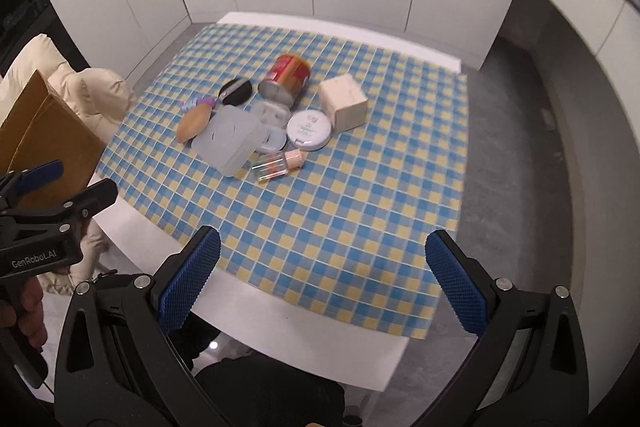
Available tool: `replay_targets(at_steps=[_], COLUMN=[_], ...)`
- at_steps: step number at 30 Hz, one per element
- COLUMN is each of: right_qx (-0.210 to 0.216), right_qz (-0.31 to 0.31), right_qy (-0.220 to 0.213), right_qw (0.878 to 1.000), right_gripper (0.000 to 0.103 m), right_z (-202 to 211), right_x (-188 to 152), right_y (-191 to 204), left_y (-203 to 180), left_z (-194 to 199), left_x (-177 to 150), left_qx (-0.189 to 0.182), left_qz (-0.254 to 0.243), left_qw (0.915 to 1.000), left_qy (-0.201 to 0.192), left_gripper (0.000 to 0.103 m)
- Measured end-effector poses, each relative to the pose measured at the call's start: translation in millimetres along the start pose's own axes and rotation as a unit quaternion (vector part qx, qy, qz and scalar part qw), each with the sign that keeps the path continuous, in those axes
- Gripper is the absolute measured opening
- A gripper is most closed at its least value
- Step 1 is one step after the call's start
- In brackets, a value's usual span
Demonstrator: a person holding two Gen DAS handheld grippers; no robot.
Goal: Organize objects
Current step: 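Move both tools toward the cluster of items on the tablecloth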
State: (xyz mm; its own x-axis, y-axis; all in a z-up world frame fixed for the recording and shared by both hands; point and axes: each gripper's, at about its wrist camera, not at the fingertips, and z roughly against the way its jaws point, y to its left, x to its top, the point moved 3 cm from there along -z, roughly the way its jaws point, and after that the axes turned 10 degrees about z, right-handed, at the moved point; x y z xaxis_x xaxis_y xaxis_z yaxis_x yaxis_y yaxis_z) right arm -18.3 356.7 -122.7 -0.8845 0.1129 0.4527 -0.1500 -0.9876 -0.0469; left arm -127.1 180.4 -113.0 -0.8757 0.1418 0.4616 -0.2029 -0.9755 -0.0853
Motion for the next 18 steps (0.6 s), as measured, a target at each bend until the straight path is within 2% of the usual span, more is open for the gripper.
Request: replay_targets(at_steps=[7, 12, 18], right_qx=[-0.004, 0.003, 0.019], right_qz=[0.031, 0.047, 0.046], right_qy=[0.015, 0.036, 0.057], right_qw=[0.999, 0.998, 0.997], right_gripper=[0.103, 0.103, 0.095], right_z=[-44.8, -81.5, -124.0], right_x=[11.8, 17.9, 18.7], right_y=[1.9, 4.3, 13.2], left_y=[-14.4, -16.1, -4.8], left_z=[-40.3, -69.5, -102.5], left_x=[6.0, 4.6, 1.1], left_qx=[-0.007, -0.021, -0.017], left_qz=[-0.04, -0.043, -0.041], left_qw=[0.9991, 0.9984, 0.9979], left_qy=[0.011, 0.029, 0.046], left_gripper=[0.102, 0.102, 0.099])
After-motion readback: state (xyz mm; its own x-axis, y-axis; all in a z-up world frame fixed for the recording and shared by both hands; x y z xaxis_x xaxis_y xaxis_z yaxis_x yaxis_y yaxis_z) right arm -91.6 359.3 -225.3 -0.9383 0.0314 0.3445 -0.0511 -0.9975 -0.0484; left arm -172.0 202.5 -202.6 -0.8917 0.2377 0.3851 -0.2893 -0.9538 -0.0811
